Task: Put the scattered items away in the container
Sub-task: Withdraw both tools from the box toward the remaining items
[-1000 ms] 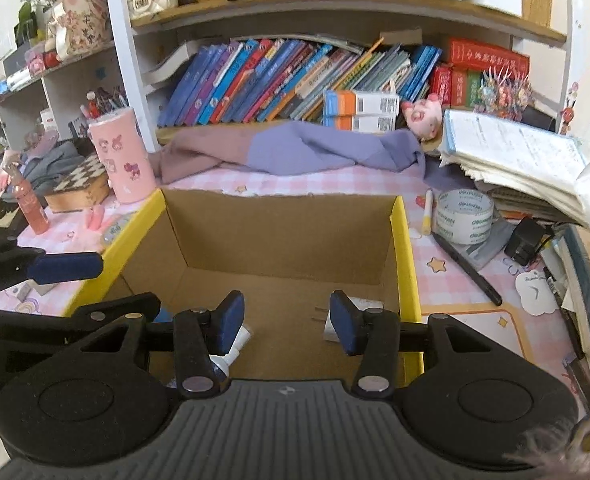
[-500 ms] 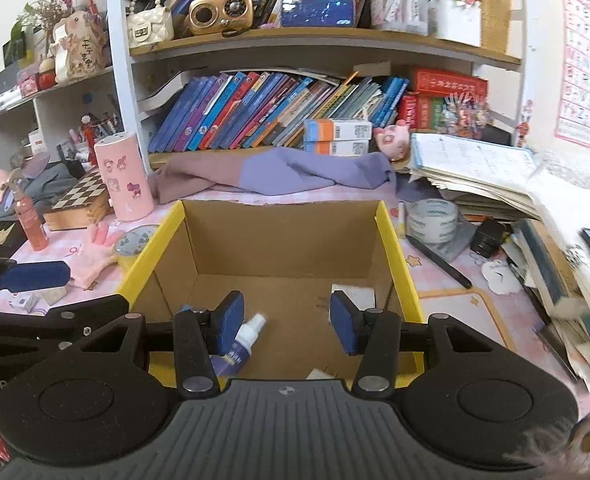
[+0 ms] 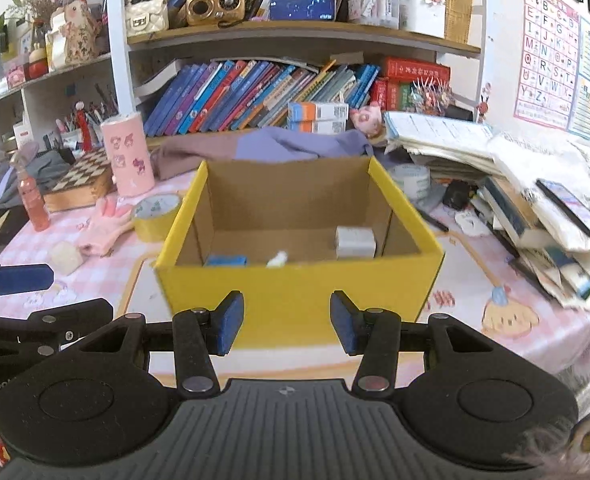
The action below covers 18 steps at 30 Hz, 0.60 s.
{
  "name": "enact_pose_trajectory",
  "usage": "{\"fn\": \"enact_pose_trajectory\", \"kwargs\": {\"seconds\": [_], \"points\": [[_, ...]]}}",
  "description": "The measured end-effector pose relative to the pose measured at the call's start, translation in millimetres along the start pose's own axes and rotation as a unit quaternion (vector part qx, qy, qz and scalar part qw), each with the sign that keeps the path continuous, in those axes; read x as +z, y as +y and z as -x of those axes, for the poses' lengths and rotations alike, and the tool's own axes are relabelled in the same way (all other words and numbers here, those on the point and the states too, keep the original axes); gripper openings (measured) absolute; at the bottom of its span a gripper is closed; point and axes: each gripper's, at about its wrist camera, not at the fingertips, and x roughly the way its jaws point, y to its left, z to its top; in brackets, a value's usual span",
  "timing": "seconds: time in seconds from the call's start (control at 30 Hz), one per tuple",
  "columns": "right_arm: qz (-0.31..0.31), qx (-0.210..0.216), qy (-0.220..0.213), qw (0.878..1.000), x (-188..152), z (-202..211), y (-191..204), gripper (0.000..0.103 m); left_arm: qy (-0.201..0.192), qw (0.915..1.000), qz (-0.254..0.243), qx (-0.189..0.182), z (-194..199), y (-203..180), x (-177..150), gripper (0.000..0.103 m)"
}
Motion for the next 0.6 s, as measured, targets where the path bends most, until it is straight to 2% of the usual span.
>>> {"fn": "enact_pose_trajectory", "kwargs": {"seconds": [0.17, 0.27, 0.4, 0.6], "points": [[-0.003, -0.003, 0.021, 1.000, -21.5, 9.9, 18.8, 0.048, 0.019, 0.9998, 0.007, -0.004, 9.3, 11.3, -19.2, 0.071], [-0.008, 0.000, 0.041, 0.999, -33.5, 11.3, 27.7, 0.049, 0.039, 0.9992, 0.013, -0.002, 10.8, 16.2, -30.6, 0.075], [-0.016, 0.005, 0.061, 0.998, -44.6, 13.3, 37.9, 0.050, 0.065, 0.9976, 0.024, -0.003, 13.3, 24.2, -45.0, 0.075], [-0.005, 0.019, 0.061, 0.998, -48.2, 18.1, 58.1, 0.052, 0.070, 0.9968, 0.036, 0.009, 25.9, 36.8, -57.0, 0.076]]}}
